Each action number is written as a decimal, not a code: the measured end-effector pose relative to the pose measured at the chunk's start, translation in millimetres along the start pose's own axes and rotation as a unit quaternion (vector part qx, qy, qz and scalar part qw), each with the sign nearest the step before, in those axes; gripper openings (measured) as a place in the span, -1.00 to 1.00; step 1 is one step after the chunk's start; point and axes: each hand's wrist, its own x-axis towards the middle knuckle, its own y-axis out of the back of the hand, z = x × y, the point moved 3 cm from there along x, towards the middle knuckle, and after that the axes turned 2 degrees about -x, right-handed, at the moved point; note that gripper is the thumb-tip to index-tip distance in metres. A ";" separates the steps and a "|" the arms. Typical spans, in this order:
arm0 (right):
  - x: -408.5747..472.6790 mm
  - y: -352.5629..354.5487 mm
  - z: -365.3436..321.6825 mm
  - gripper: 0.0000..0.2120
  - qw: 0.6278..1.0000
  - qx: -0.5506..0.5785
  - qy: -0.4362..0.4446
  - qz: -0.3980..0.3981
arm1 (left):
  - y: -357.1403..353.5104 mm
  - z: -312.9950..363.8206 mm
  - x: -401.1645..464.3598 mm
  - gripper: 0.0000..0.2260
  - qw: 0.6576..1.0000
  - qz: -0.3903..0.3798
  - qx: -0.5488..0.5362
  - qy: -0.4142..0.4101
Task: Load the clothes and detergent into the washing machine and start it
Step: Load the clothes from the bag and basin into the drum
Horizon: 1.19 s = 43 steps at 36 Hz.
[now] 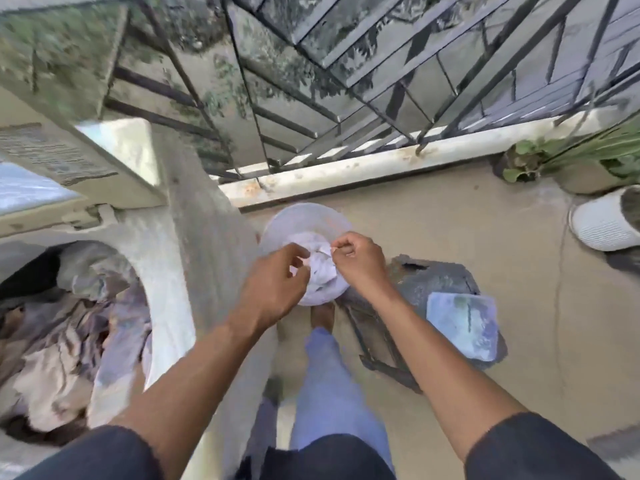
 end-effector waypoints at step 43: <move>229.4 -206.5 237.6 -0.77 0.909 -0.251 0.014 -0.333 | -190.1 -203.5 186.9 -0.39 0.947 -0.058 -0.058 0.311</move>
